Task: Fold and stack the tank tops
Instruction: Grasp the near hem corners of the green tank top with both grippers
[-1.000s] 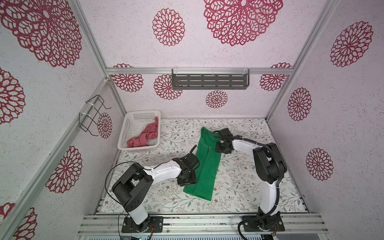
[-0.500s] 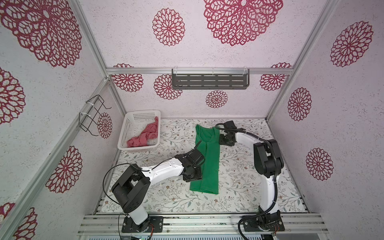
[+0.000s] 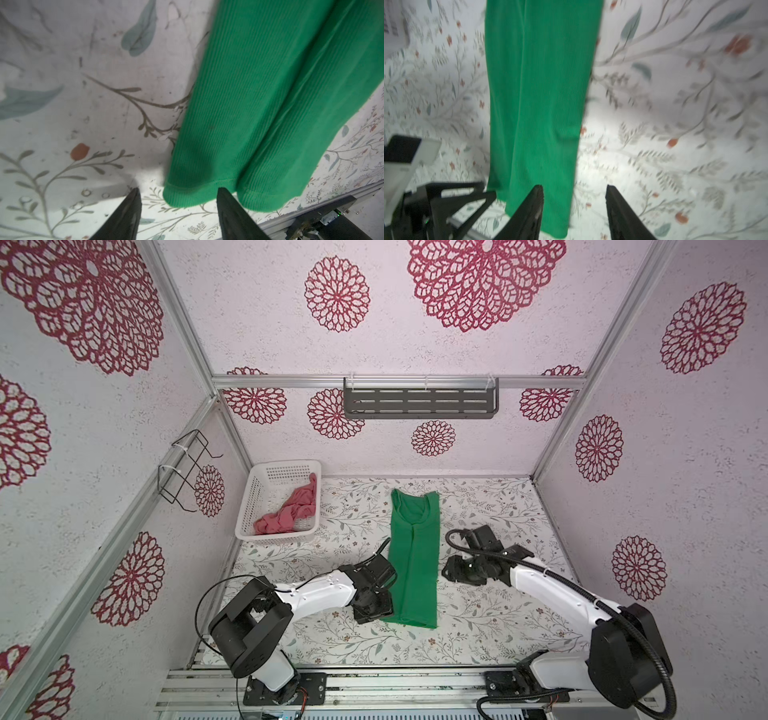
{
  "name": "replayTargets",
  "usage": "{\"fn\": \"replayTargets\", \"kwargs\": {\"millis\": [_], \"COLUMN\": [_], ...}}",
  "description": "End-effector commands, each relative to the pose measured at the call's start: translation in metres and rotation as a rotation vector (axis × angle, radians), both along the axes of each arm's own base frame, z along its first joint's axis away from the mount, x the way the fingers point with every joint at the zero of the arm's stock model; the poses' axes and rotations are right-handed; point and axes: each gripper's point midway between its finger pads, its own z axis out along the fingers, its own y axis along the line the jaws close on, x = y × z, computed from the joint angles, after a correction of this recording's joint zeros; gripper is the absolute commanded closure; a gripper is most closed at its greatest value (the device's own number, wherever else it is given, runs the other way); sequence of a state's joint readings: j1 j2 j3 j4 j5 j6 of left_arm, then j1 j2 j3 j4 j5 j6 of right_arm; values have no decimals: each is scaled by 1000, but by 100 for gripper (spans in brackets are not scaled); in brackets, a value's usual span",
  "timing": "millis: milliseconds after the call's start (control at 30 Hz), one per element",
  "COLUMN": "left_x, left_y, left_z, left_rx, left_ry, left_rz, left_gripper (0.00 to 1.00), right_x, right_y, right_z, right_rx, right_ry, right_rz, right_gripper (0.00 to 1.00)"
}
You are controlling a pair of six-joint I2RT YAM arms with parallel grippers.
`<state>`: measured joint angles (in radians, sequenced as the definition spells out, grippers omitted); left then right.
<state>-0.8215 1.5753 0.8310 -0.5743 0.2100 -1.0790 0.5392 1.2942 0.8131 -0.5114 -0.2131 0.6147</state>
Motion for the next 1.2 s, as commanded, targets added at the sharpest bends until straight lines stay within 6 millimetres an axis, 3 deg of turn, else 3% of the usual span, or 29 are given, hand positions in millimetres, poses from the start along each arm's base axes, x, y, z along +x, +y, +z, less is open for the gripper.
{"fn": "replayTargets", "kwargs": {"millis": [0,367,633,933,1167], "left_x": [-3,-13,-17,-10,-10], "left_y": [0,-1,5,4,0], "left_z": [2,-23,-27,-20,-3], "left_rx": [-49,-74,-44,-12,2], "left_ry": [3,50,61,40,27], "left_rz": [50,106,107,77,37], "left_gripper": [38,55,70,98,100], "right_x": [-36,-73,-85,-84,-92], "right_y": [20,42,41,41,29], "right_z": [-6,-40,-62,-55,-43], "right_rx": [125,293,231,193,132], "right_ry": [102,198,243,226,235], "right_rz": [-50,-67,-51,-29,-10], "right_gripper": [49,51,55,90,100]}}
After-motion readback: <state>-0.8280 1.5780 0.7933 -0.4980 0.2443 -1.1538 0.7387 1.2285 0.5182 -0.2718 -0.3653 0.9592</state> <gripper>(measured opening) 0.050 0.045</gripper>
